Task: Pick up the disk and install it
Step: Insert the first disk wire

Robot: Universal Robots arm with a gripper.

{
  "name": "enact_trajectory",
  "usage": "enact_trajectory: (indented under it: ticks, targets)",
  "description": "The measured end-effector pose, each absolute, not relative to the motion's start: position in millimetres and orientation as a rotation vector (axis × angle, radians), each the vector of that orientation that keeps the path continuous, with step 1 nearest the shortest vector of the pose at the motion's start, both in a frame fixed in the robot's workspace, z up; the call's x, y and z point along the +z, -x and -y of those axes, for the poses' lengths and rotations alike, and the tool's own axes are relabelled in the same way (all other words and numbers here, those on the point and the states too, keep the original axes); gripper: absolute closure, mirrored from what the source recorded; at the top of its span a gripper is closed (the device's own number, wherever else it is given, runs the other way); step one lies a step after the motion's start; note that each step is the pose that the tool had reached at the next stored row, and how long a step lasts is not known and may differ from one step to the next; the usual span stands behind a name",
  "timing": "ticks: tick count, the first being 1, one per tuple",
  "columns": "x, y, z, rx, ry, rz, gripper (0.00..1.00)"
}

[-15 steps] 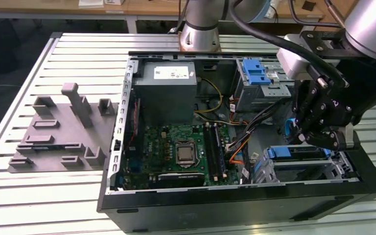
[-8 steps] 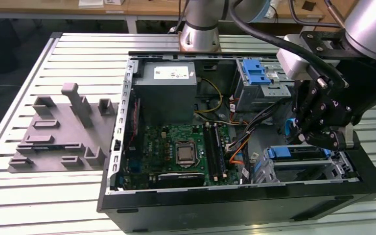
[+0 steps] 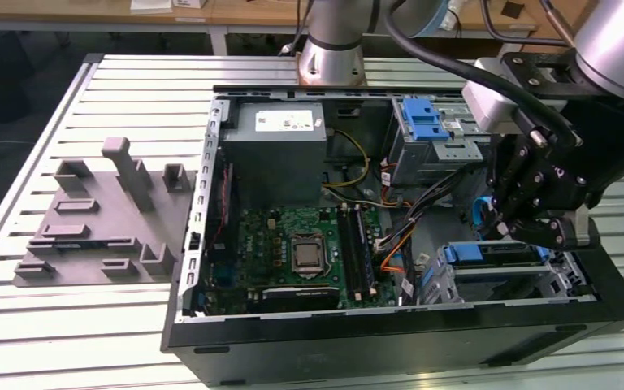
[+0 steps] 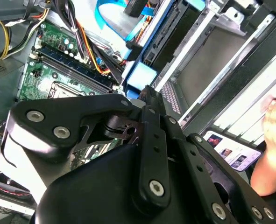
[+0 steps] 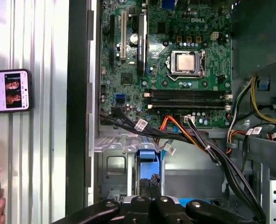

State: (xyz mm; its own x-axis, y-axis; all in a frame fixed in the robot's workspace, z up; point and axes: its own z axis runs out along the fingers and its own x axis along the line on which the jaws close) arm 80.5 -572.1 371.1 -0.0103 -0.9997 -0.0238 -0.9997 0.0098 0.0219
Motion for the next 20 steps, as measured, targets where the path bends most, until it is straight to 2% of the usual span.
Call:
enact_trajectory:
  ticks: [20]
  targets:
    - [369,-137,569,0.051,2.209,-2.231,0.89]
